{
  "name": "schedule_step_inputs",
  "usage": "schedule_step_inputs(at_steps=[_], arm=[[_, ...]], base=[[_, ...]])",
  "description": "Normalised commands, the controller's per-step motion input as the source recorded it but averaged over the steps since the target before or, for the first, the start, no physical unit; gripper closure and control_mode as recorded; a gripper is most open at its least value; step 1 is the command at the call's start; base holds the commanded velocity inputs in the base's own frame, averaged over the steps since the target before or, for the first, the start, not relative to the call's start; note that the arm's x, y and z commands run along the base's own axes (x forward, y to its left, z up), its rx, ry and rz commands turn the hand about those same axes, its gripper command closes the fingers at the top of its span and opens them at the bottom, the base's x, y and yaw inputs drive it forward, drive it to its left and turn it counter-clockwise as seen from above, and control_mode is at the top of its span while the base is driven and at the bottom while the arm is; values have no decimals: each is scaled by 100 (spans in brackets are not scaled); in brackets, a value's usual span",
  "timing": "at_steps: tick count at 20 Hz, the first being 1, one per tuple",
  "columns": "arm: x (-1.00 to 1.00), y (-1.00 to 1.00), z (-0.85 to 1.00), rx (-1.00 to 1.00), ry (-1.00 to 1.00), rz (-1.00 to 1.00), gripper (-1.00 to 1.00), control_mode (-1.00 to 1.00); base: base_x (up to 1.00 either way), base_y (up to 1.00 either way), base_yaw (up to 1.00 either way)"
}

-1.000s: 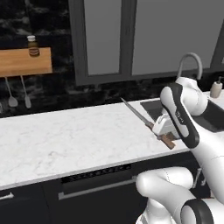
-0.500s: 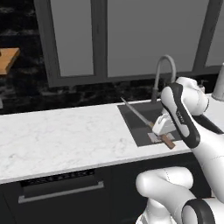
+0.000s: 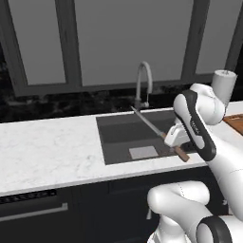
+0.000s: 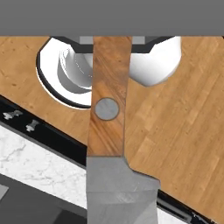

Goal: Pick up the knife from the drawer and place it on the cutting board. Then place the meat from the plate to the cutting board.

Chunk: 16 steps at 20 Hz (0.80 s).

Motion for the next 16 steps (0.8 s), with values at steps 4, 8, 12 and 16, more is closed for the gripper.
schedule_step_inputs(at_steps=[4, 8, 12, 16], arm=[[0, 0, 0, 0, 0, 0, 100, 100], [0, 0, 0, 0, 0, 0, 100, 100], [0, 0, 0, 0, 0, 0, 100, 100], [0, 0, 0, 0, 0, 0, 100, 100]], base=[[-10, -90, 5], [-6, -86, 6], [-2, -85, 6], [0, -84, 5]])
